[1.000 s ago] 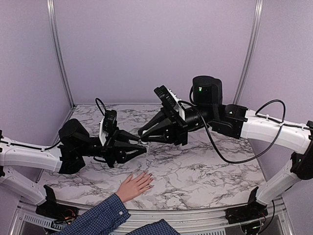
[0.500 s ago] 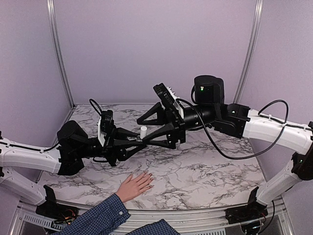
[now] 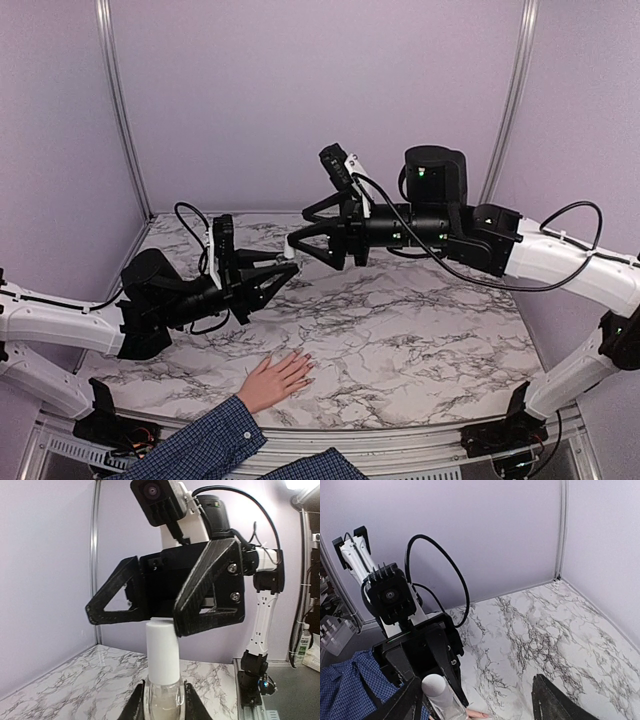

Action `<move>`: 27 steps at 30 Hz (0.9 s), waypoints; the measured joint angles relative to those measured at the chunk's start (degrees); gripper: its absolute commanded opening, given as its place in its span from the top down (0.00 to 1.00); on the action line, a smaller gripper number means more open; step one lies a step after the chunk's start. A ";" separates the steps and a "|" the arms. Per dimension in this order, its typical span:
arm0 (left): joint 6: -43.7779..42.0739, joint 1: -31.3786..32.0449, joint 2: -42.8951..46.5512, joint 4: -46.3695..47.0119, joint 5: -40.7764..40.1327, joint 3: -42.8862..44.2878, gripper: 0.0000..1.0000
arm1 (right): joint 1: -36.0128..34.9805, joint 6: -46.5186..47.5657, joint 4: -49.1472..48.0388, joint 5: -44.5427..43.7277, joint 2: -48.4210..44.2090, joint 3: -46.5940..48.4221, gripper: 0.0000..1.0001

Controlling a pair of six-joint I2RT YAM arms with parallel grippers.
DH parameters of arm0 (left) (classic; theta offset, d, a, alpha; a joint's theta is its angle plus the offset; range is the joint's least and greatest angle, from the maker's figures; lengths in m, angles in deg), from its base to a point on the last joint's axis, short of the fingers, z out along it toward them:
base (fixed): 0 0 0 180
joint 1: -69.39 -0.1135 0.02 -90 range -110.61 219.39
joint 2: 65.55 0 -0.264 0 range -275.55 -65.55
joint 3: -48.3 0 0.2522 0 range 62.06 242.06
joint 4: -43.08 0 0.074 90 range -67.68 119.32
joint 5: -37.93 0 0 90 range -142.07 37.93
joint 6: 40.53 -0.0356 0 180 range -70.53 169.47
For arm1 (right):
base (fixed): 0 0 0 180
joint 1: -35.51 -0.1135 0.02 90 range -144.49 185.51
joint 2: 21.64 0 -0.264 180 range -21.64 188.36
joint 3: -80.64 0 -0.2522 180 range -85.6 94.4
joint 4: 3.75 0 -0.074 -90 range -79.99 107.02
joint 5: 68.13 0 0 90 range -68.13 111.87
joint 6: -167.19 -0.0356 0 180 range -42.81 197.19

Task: Paint the nails
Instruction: Unscrew the nail polish bottle cap from the nail polish bottle.

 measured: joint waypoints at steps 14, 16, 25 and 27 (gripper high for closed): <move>-2.69 -0.09 -2.25 -3.74 -16.13 1.31 1.00 | 0.76 -9.70 2.51 -13.70 2.19 3.72 0.43; -2.80 -0.09 -3.02 -3.93 -17.46 1.75 1.00 | 0.76 -10.49 2.51 -13.70 3.50 4.15 0.45; -4.28 0.09 -5.84 -5.55 -21.73 2.67 1.00 | 0.79 -13.14 3.21 -13.42 7.15 4.15 0.55; -4.52 0.11 -6.21 -5.60 -22.40 3.21 1.00 | 0.76 -13.73 3.21 -13.16 7.52 4.15 0.57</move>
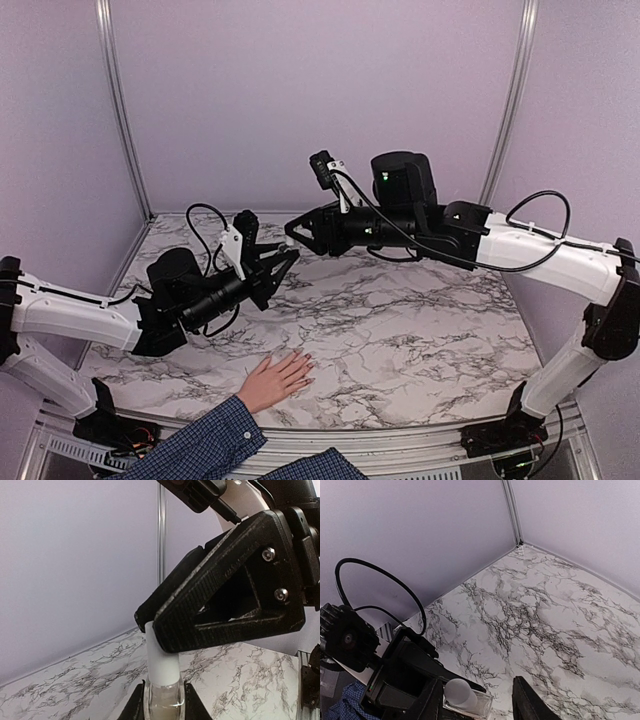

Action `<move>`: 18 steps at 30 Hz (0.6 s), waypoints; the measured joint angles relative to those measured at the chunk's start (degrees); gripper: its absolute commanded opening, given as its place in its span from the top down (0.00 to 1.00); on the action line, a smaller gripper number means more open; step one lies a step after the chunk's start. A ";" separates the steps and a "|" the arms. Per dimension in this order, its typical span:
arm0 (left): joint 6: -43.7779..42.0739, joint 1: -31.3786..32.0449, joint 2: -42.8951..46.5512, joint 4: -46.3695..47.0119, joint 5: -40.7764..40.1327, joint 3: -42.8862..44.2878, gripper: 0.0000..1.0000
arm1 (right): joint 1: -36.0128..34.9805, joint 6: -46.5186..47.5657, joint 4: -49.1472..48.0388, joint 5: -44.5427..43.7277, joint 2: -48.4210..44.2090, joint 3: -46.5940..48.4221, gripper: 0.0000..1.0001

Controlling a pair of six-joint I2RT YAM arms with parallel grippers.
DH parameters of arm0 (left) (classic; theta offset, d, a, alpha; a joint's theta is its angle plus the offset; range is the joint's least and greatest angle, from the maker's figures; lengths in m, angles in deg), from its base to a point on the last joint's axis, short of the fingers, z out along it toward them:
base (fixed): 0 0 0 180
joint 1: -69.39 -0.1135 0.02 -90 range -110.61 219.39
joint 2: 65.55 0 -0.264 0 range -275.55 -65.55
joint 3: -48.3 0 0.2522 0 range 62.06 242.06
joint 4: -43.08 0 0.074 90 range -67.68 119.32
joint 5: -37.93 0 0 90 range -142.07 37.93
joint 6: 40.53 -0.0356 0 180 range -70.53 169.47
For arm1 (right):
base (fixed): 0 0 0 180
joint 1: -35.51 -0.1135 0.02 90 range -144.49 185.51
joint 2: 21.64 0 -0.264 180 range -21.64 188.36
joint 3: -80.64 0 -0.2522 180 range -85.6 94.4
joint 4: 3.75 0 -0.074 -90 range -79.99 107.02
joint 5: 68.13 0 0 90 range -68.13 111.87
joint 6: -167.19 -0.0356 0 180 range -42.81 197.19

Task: Paint the nails
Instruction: Unscrew the nail polish bottle cap from the nail polish bottle.

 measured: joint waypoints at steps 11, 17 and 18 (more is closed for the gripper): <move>-1.27 0.20 -1.22 -0.46 -1.99 1.38 1.00 | 0.00 -2.64 -0.44 2.12 1.51 0.00 0.77; -1.42 0.24 -1.29 -0.70 -2.51 1.38 1.00 | 0.00 -3.15 -0.48 2.93 1.53 0.00 0.88; -1.40 0.24 -1.29 -0.74 -2.54 1.38 1.00 | 0.00 -2.91 -0.44 2.91 1.55 0.00 0.89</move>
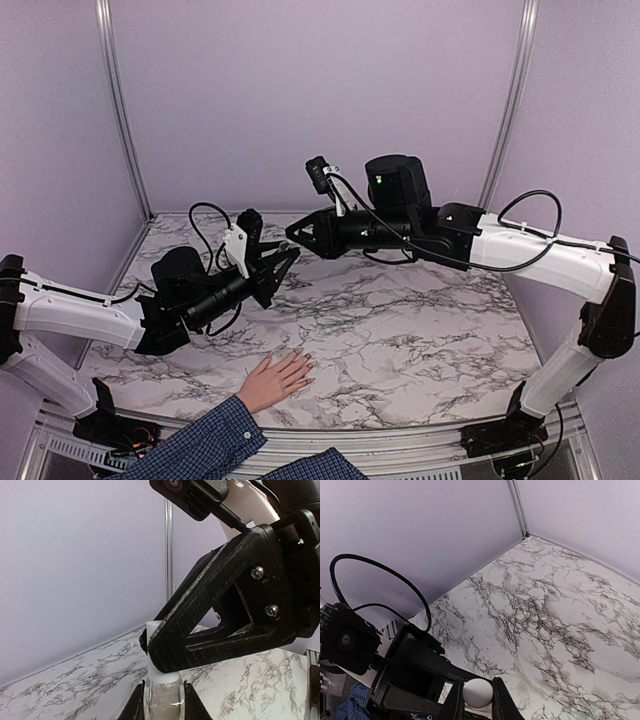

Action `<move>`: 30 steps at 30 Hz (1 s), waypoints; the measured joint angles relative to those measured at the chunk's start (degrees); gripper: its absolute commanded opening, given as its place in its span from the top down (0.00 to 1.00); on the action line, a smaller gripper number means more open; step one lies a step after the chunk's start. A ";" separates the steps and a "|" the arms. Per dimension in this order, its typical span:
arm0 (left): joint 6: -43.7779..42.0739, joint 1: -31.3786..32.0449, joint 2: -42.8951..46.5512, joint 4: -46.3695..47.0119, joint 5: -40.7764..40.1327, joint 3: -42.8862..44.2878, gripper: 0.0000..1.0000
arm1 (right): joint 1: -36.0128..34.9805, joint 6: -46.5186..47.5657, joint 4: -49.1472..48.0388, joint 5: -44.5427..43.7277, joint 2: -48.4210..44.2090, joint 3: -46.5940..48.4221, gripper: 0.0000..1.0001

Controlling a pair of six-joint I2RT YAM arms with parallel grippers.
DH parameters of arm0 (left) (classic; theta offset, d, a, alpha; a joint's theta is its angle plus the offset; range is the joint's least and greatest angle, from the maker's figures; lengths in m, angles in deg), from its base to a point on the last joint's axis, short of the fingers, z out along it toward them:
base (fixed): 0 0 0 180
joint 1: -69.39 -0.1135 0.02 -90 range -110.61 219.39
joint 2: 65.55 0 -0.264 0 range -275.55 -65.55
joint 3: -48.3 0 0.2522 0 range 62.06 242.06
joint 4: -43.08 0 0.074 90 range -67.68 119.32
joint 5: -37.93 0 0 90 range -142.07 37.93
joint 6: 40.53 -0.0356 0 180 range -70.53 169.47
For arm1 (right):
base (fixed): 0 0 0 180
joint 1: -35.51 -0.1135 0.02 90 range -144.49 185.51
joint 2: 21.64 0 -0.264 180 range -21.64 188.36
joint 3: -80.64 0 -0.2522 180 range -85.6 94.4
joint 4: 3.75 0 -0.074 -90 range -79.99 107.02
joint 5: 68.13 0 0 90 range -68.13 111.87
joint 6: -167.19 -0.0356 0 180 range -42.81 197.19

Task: Paint the nails
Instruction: Unscrew the nail polish bottle cap from the nail polish bottle.

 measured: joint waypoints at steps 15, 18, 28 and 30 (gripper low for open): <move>1.86 -1.20 1.33 -0.52 10.25 -0.02 1.00 | 0.44 6.69 -2.45 4.59 -3.67 -4.07 1.00; 2.32 -1.60 2.34 -0.48 14.75 -0.02 1.00 | 0.42 8.92 -2.93 7.10 -5.31 -5.05 1.00; 6.12 -2.27 4.70 -0.02 29.42 0.07 1.00 | 0.37 15.76 -4.68 17.59 -9.49 -7.89 1.00; 6.86 -2.27 4.87 0.20 32.61 0.39 1.00 | 0.35 17.00 -5.09 19.96 -10.23 -8.44 1.00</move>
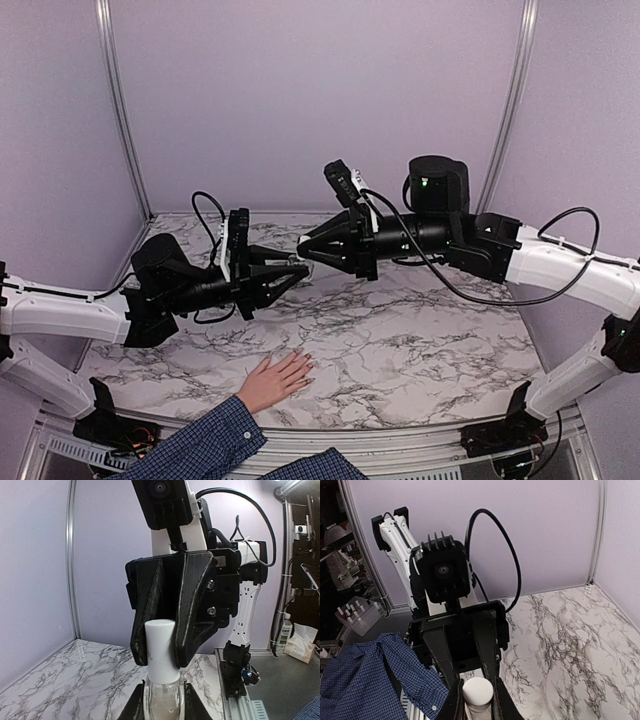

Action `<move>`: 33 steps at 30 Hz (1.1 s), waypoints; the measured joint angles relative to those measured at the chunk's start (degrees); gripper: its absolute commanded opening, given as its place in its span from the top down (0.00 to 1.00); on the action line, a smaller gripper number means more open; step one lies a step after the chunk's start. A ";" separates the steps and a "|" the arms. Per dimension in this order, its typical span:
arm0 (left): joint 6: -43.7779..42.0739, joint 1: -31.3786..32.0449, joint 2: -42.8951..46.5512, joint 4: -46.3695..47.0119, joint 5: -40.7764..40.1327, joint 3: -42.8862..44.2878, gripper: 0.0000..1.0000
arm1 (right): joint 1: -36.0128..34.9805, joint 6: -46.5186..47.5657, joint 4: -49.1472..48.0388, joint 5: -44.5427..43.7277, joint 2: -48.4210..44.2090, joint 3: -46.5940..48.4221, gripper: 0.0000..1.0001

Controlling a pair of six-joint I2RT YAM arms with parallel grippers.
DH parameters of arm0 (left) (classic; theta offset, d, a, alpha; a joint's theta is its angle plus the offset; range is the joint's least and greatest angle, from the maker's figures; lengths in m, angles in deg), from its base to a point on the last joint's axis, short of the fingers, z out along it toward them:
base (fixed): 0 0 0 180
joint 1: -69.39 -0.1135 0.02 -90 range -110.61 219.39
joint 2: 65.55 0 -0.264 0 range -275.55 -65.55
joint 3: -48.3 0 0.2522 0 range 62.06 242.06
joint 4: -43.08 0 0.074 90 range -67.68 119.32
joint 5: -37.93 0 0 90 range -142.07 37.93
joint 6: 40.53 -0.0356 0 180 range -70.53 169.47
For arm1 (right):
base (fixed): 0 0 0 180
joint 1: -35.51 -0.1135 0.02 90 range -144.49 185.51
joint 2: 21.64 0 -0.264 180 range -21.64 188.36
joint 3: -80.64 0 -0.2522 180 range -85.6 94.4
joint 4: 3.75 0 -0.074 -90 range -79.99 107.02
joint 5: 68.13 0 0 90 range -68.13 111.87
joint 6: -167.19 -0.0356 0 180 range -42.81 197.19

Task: Paint the nails
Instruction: Unscrew the nail polish bottle cap from the nail polish bottle.

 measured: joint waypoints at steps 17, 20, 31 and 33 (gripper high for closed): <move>3.69 1.66 0.37 1.07 16.50 2.69 1.00 | -0.68 8.07 -2.47 18.03 -1.75 -0.74 0.87; 3.34 1.84 0.55 1.01 15.96 2.67 1.00 | -0.70 8.11 -2.56 18.05 -1.75 -0.74 0.65; -2.45 3.23 2.21 0.74 4.72 -0.61 1.00 | -0.61 6.56 -3.91 9.49 -1.97 -0.74 0.38; -2.84 3.21 2.25 0.61 1.86 -0.90 1.00 | -0.61 5.73 -3.91 7.28 -1.99 -0.72 0.36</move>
